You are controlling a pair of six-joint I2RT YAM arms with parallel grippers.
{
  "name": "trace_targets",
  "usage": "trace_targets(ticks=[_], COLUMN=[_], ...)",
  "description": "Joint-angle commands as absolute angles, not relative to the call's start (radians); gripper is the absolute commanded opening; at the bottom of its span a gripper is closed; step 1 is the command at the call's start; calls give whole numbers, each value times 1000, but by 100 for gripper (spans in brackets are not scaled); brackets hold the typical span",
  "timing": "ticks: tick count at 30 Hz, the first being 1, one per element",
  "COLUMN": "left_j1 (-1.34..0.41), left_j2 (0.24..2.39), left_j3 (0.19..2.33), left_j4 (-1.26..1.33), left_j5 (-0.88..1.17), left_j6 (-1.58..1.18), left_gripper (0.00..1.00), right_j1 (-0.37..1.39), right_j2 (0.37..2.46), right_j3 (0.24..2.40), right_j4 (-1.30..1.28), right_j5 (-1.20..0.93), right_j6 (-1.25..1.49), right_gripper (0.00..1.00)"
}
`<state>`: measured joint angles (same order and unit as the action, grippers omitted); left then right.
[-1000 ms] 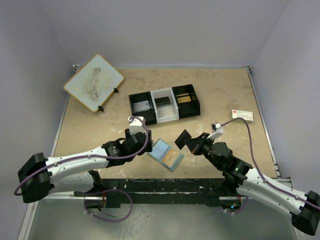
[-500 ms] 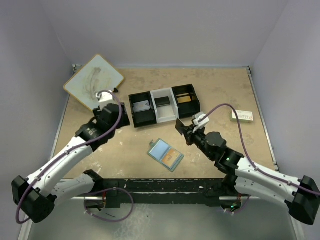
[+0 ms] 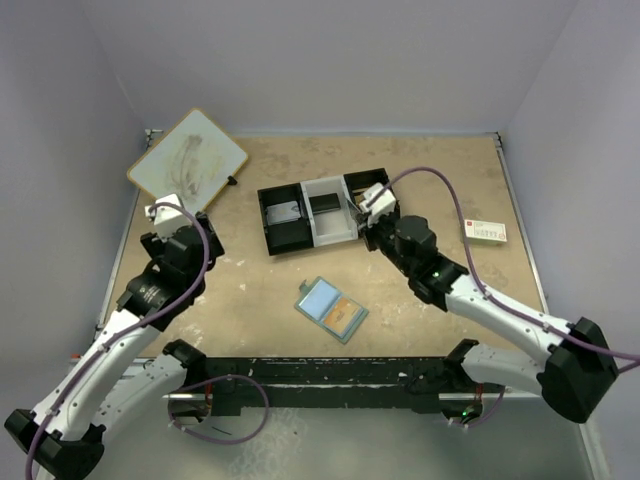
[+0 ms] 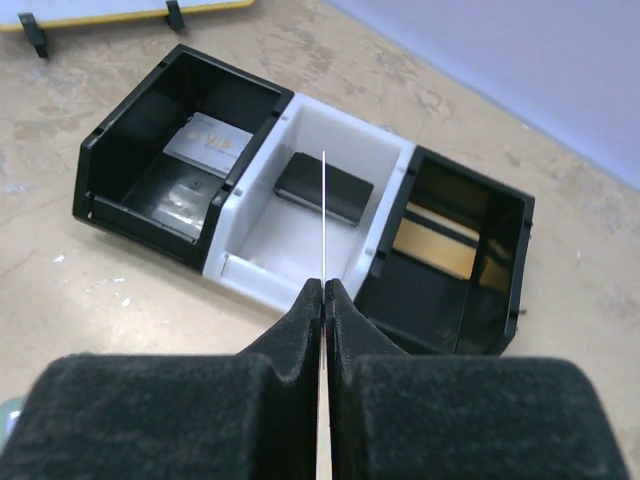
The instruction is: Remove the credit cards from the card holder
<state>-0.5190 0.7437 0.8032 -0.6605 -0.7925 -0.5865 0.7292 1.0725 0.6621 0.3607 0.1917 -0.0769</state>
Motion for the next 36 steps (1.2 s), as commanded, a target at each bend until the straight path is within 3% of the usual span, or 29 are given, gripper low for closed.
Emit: trace_targets(ticks=[1, 21, 36], left_j1=[-515, -515, -515], left_j2=[757, 742, 742], left_j3=[817, 824, 822], left_j4=[-641, -652, -647], left_j5=[-870, -865, -861], left_j6=[-580, -578, -571], left_gripper=[79, 79, 79], right_j1=[729, 668, 662], right_j2=[1221, 1817, 1982], right_j3=[837, 1163, 1279], right_j4=[340, 439, 469], right_j5=[156, 209, 177], right_j6=[-252, -676, -812], right_gripper=[0, 0, 0])
